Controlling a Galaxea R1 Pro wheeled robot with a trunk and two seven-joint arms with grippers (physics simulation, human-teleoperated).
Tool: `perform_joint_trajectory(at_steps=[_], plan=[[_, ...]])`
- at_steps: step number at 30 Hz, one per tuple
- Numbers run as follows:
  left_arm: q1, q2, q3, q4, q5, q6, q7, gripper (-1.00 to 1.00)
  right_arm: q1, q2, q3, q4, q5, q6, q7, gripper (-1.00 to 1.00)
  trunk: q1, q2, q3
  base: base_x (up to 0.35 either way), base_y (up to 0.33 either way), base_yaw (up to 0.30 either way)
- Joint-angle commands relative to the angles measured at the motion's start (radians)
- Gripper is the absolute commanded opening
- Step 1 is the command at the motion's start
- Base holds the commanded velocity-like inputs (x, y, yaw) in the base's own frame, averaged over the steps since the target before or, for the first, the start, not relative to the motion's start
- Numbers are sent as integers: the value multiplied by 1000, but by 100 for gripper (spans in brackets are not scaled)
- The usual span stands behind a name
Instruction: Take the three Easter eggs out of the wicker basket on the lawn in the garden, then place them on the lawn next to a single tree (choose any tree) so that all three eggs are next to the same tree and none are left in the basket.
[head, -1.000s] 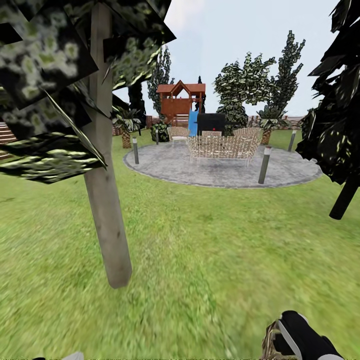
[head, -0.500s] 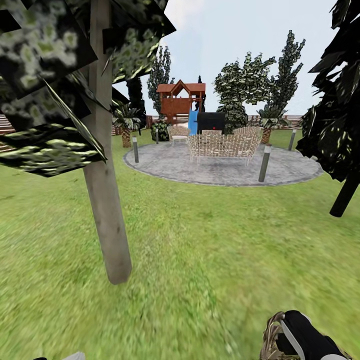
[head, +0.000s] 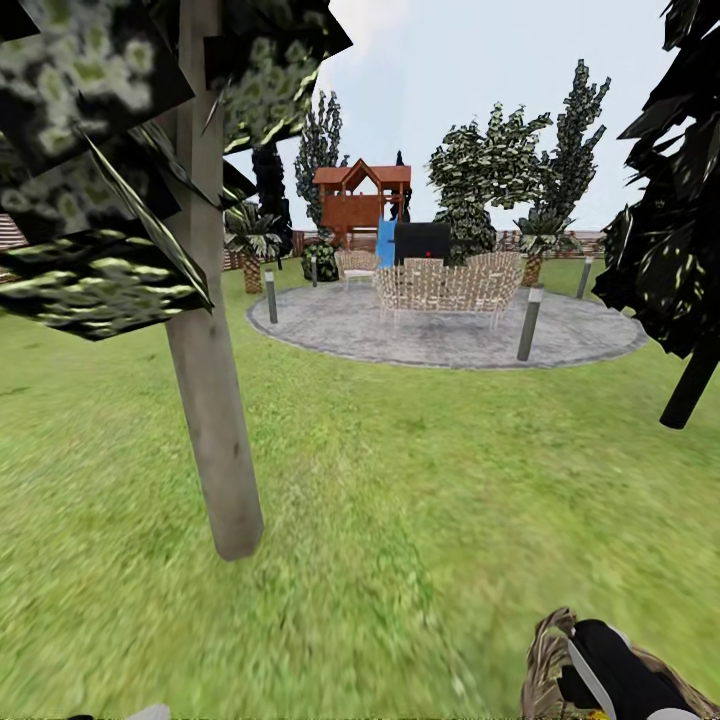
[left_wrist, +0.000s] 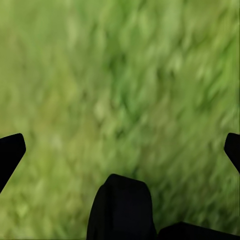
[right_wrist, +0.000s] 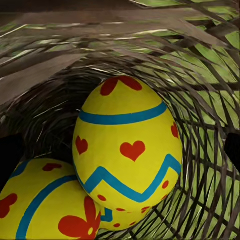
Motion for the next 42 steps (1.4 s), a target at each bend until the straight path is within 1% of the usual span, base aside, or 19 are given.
perform_joint_trajectory(at_steps=[1,6,21,22,24,27,42], plan=[[0,0,3,-1,-1,5,-3,100,0,-1,2,-2,-2,5,-3,100,4,-8,-4,0,0,0],[0,0,3,-1,-1,6,-3,100,0,-1,2,-2,-2,5,-3,100,23,-43,-20,0,0,0],[0,0,3,-1,-1,6,-3,100,0,-2,2,-3,-2,5,-3,100,30,-46,-78,0,0,0],[0,0,3,-1,-1,6,-3,100,0,-3,2,-5,-2,5,-3,100,30,-46,-82,0,0,0],[0,0,3,-1,-1,6,-3,100,0,-16,2,-21,-2,5,-2,100,31,-47,-90,0,0,0],[0,0,3,-1,-1,6,-3,100,0,-26,2,-28,-3,5,-1,100,32,-48,-101,0,0,0],[0,-1,3,-1,-1,6,-3,100,0,-29,2,-30,-3,5,-1,100,39,-51,-159,0,0,0]])
